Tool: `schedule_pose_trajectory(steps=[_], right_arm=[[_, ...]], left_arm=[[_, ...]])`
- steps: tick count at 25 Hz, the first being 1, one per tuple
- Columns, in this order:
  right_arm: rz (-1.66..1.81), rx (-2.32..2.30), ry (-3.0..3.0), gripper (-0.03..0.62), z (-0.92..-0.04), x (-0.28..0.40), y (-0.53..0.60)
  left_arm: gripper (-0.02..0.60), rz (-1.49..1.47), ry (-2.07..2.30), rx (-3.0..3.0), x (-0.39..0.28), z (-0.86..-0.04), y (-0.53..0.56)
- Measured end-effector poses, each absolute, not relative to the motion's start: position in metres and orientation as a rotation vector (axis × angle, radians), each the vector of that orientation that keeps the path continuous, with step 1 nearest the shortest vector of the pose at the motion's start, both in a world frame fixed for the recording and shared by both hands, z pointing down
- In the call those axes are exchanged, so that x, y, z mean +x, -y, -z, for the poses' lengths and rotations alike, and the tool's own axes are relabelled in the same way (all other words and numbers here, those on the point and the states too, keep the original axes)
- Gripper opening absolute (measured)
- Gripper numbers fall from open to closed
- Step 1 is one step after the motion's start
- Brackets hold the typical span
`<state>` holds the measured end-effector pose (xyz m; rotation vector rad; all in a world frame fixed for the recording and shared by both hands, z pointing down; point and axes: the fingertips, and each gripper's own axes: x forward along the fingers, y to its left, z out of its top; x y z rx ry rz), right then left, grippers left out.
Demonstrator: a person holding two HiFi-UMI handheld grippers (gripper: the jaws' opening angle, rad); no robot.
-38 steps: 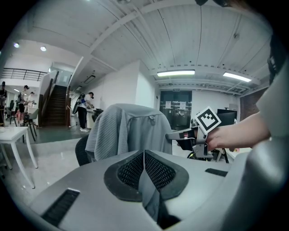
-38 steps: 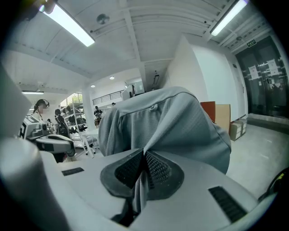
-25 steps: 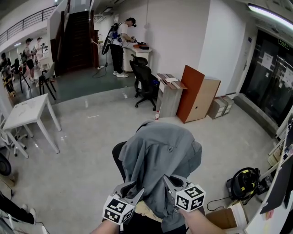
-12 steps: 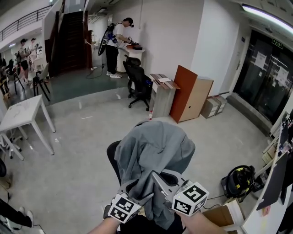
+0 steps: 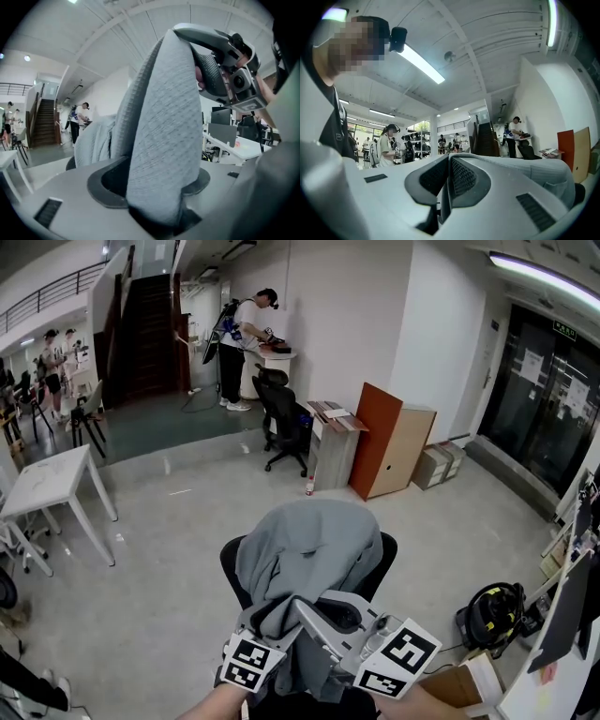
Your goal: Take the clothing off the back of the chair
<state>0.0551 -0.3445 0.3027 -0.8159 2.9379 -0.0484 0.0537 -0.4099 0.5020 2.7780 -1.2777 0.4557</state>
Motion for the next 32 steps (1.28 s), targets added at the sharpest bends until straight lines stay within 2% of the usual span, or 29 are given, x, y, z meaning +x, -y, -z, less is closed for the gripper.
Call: schedule_pose_trajectory(steps=[1, 2, 3, 7, 12, 15, 20, 28, 32], right_arm=[[0.054, -0.820, -2.924, 0.018, -0.299, 0.059, 0.345], [0.060, -0.827, -2.909, 0.018, -0.297, 0.064, 0.346], [0.065, -0.835, -2.896, 0.018, -0.295, 0.069, 0.347], [0.106, -0.863, -2.879, 0.018, -0.304, 0.085, 0.349], [0.282, -0.950, -2.910, 0.021, -0.359, 0.101, 0.357], [0.454, -0.975, -2.928, 0.094, -0.402, 0.106, 0.357], [0.657, -1.180, -2.863, 0.104, -0.456, 0.135, 0.367], [0.423, -1.578, -2.847, 0.228, -0.454, 0.178, 0.439], [0.513, -1.521, -2.788, 0.266, -0.451, 0.185, 0.474]], left_arm=[[0.224, -0.452, 1.301, 2.793, 0.050, -0.496, 0.410], [0.079, -0.446, 1.321, 2.806, 0.047, -0.490, 0.410], [0.034, -0.438, 1.339, 2.812, 0.043, -0.484, 0.410], [0.026, -0.344, 1.441, 2.785, 0.020, -0.463, 0.409], [0.025, -0.127, 1.598, 2.790, -0.017, -0.410, 0.404], [0.025, -0.037, 1.656, 2.827, -0.032, -0.378, 0.398], [0.025, 0.042, 1.679, 2.830, -0.051, -0.357, 0.396], [0.026, -0.096, 1.597, 2.818, -0.037, -0.400, 0.396], [0.026, -0.160, 1.604, 2.781, -0.032, -0.415, 0.402]])
